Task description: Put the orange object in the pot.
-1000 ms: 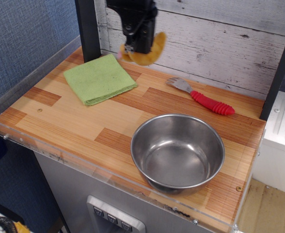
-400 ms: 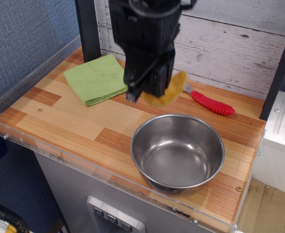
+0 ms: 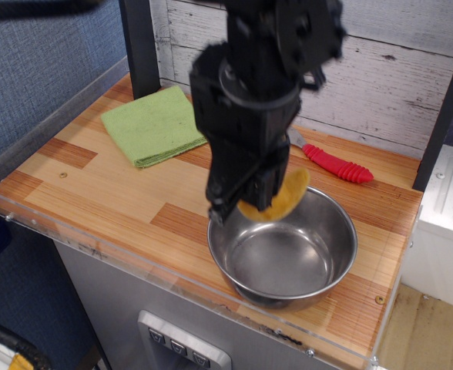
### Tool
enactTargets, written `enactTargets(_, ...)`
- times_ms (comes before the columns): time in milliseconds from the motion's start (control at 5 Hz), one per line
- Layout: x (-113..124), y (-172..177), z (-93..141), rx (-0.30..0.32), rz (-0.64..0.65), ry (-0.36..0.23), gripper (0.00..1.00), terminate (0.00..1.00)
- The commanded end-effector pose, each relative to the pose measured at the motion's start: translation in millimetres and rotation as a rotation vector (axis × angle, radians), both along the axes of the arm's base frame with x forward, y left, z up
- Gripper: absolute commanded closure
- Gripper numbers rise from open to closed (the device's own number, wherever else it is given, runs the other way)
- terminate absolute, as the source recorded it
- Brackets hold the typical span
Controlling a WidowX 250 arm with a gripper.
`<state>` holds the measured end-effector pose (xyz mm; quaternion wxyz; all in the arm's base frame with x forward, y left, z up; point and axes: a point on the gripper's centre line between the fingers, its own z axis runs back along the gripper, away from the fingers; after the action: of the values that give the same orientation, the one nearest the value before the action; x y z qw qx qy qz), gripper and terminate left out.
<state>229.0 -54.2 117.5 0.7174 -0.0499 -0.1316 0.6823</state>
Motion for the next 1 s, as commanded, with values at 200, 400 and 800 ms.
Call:
enactTargets(200, 6, -23, -46, 0.019, -0.075, 0.026, 1.00, 0.00)
enactTargets(400, 10, -23, -56, 0.025, -0.072, 0.047, 1.00, 0.00)
enactTargets(800, 8, -12, -64, 0.019, -0.020, 0.073, 1.00, 0.00)
